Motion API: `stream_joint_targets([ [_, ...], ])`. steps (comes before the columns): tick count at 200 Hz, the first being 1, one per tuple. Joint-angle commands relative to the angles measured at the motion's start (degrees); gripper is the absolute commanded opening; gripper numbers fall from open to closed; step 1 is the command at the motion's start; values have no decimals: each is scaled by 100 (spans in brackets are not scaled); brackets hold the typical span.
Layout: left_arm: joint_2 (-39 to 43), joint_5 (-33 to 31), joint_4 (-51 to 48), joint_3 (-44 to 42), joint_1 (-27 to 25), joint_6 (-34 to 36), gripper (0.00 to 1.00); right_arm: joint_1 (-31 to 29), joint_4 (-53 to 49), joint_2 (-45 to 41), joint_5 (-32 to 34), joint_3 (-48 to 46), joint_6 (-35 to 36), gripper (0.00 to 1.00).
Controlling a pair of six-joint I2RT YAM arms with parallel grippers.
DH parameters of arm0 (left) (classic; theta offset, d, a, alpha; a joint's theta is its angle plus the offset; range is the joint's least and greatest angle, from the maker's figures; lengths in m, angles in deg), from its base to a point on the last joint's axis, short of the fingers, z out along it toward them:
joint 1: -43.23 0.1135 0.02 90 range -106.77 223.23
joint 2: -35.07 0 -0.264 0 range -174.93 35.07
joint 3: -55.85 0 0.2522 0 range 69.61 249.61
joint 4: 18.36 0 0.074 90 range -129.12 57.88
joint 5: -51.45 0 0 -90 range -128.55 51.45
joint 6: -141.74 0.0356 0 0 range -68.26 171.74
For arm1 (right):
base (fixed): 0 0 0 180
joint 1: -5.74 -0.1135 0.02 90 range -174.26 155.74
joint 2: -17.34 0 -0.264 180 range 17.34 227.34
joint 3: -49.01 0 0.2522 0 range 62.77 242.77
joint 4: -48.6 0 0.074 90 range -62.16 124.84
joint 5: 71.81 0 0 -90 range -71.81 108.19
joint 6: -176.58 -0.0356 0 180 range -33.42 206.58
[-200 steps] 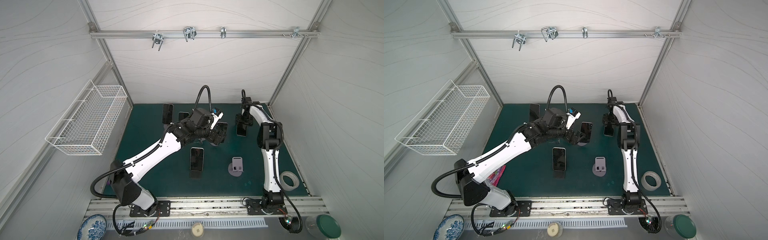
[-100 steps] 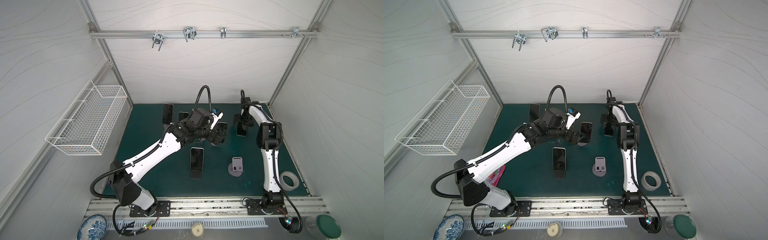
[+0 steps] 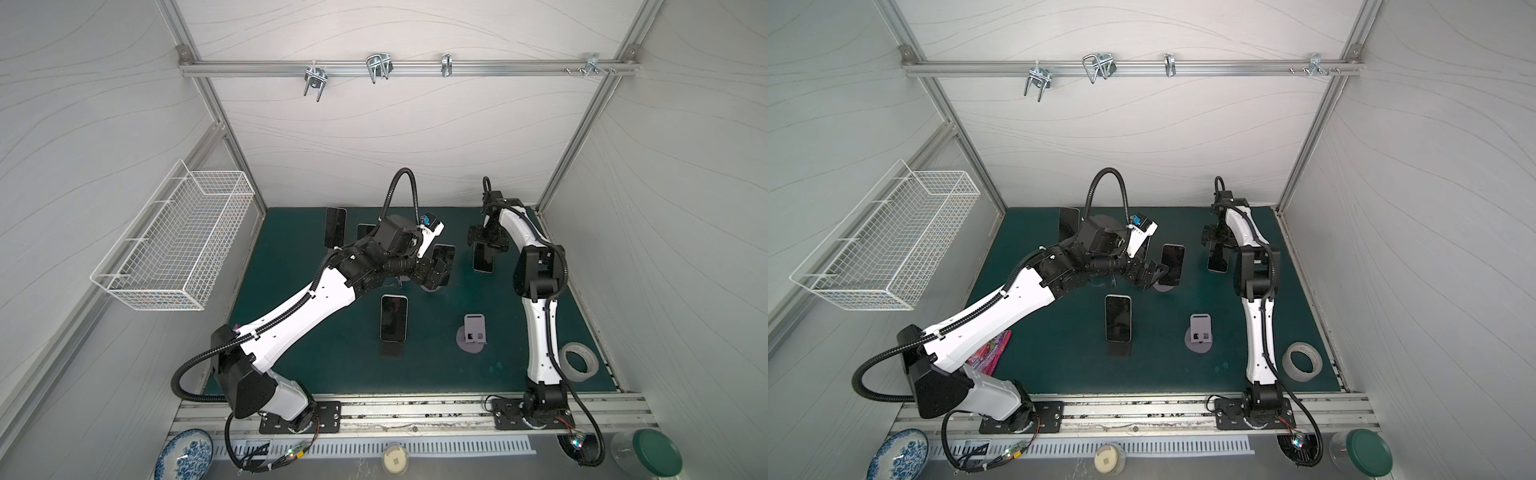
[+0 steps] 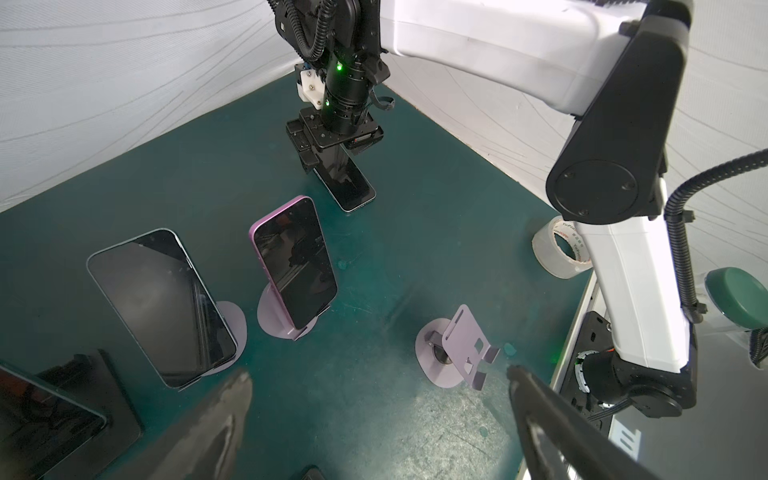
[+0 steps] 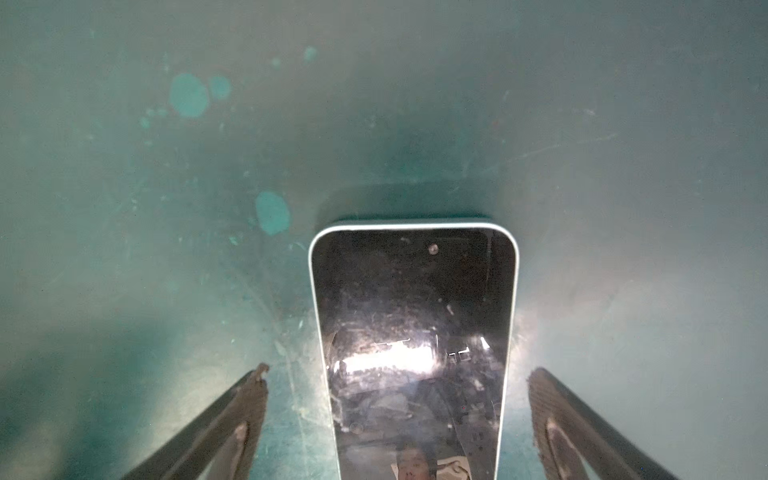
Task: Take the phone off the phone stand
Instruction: 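Open the right gripper and raise it off the lying phone, then move the right gripper back toward the empty lilac stand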
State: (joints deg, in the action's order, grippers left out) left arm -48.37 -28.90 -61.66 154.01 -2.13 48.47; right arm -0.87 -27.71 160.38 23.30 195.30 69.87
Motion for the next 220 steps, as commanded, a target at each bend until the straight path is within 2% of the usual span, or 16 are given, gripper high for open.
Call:
stream_joint_targets([
  [1,199,24,174,-42,27,-14,97,31,-269,-504,66,98,-50,99],
  [48,310,88,195,-25,27,-197,96,29,-320,-1087,159,-232,-26,99],
  [91,397,177,212,10,13,-648,94,33,-198,-1944,-73,-1068,-69,99],
  [134,460,190,14,-41,-92,-1039,92,-24,51,-3136,-495,-2435,-115,99],
  [185,454,174,-369,-152,-279,-1200,92,-300,239,-4981,-685,-4358,-101,99],
  [220,365,170,-416,-69,-350,-1311,91,-424,210,-6205,-916,-5280,-226,98],
])
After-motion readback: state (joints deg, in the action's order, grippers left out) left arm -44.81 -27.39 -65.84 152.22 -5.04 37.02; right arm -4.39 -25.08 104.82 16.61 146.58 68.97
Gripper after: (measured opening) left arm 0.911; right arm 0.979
